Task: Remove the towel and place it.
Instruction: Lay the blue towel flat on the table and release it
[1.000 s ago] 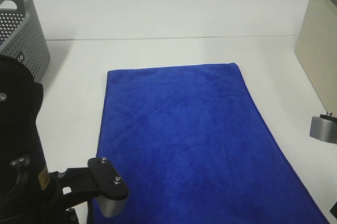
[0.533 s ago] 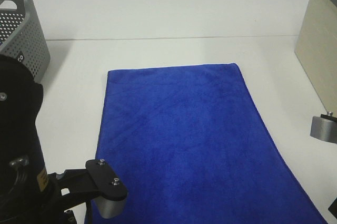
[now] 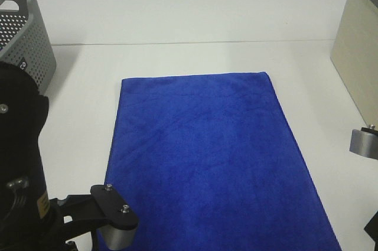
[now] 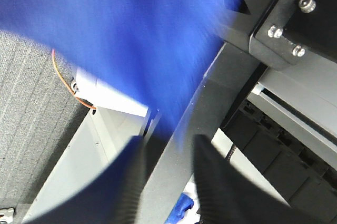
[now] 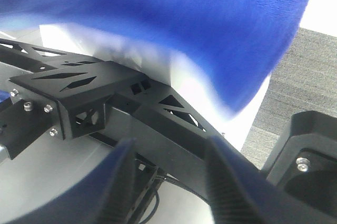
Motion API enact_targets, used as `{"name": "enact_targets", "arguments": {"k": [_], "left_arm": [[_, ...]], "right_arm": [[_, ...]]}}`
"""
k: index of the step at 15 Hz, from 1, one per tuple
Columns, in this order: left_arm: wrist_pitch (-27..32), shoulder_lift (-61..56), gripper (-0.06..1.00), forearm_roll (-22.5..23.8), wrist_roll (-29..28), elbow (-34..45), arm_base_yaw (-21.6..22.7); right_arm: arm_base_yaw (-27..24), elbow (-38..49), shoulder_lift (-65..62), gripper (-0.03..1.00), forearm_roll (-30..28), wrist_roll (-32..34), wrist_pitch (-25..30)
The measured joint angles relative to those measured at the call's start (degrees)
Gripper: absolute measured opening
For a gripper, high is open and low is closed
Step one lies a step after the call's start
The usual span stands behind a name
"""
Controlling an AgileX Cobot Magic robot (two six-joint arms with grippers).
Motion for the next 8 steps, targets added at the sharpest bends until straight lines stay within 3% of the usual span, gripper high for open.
{"name": "enact_targets", "arguments": {"k": [3,8], "left_arm": [[0.1,0.0,0.48,0.1,-1.5,0.0,0.0],[3.0,-0.1,0.51,0.3,-7.2,-1.9,0.0]], "right_arm": [[0.0,0.0,0.0,0.59,-0.2,2.3,0.0],[0.0,-1.6,0.0,0.61,-0.5,2.6,0.1]]}}
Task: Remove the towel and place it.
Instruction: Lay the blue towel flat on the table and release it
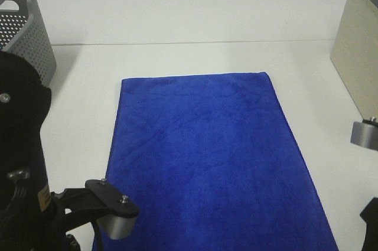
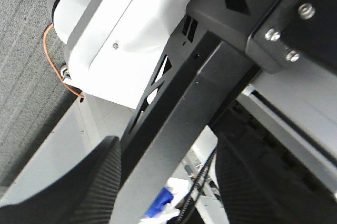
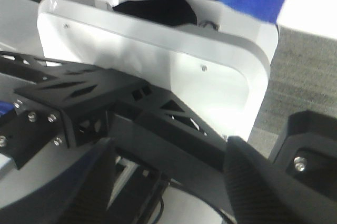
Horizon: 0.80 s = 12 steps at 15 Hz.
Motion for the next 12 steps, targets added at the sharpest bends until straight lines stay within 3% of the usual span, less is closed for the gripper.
{"name": "enact_targets", "arguments": {"k": [3,7,9,12], "left_arm": [[1.7,-0.1,0.51,2.9,-7.7,-5.6,0.0],[1.9,-0.1,0.51,13.8,-18.8,-14.7,0.6],[2.0,-0.1,0.51,16.8,-20.2,-20.6,6.0],[1.8,-0.1,0.51,17.8,-17.7,-28.3,18.2]], "right_arm": [[0.0,-8.8,0.1,0.61,-2.0,3.0,0.0],[0.0,-21.1,0.8,0.61,-10.8,7.2,0.1],[0.0,-28.8,4.6,0.61,-12.6,7.4,0.1],[0.0,-41.7,13.1,0.61,-12.8,7.0,0.1]]}}
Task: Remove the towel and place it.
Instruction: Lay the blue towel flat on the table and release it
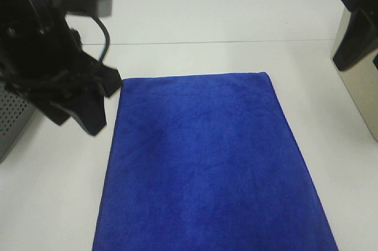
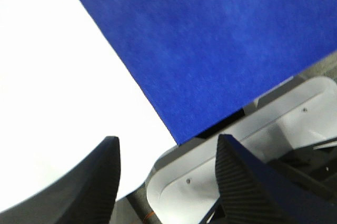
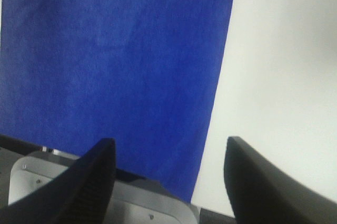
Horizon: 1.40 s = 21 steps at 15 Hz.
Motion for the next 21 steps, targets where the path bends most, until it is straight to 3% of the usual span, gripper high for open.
{"name": "enact_targets", "arguments": {"k": [4,6,11,15,18,21], "left_arm": [[-3.6,1.0,0.51,-3.2,4.3,-5.9,14.3],[-4.1,4.4,0.51,-6.9,8.3,-8.8,17.9],[-7.5,20.3,0.51,-10.0,12.0,-22.2,18.4],[-6.0,33.8,0.51,-10.6,12.1,-35.5,18.4],[-4.6,40.7,0.51,-12.6,12.1,-42.9,18.4],[-4.5,46.6,0.51,-13.8,12.1,-48.4,18.4]], "right_arm": [[-0.1,-19.4,16.6,0.61,0.1,-2.7,0.0],[-0.1,-26.8,24.2,0.61,1.3,-4.6,0.0],[-5.9,-38.2,38.6,0.61,15.8,-13.5,-0.1],[-6.8,-42.9,46.9,0.61,20.0,-18.5,0.0],[-11.6,-44.8,51.1,0.58,24.4,-19.3,0.0],[-12.9,-45.9,54.1,0.58,23.7,-19.5,-0.1]]}}
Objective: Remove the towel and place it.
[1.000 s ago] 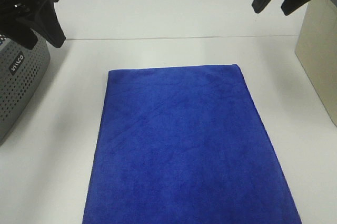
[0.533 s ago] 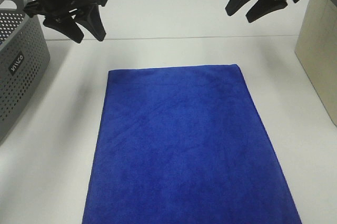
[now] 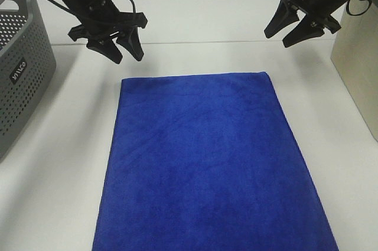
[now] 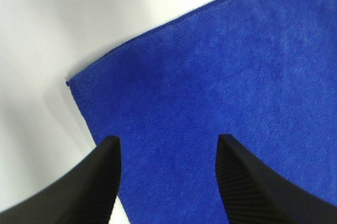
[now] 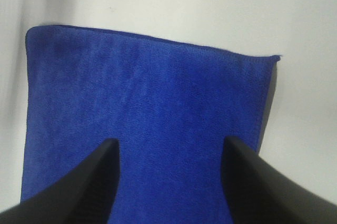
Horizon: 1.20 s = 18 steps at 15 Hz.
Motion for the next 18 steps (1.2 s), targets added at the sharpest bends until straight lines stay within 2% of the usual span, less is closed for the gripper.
{"name": "enact_targets", "arguments": {"k": [6,9,18], "left_arm": [[-0.5,5.8,0.51,-1.9,0.0,-2.1,0.1],[-2.2,7.4,0.51,-6.3,0.0,-2.3,2.8],[-3.3,10.9,0.51,-5.9,0.1,-2.3,4.6]], "right_arm": [[0.1,-8.2,5.3,0.58,-7.2,2.4,-0.1],[0.1,-8.3,8.0,0.58,-7.4,2.4,-0.1],[0.1,-8.7,12.1,0.58,-9.6,2.0,0.0]]}}
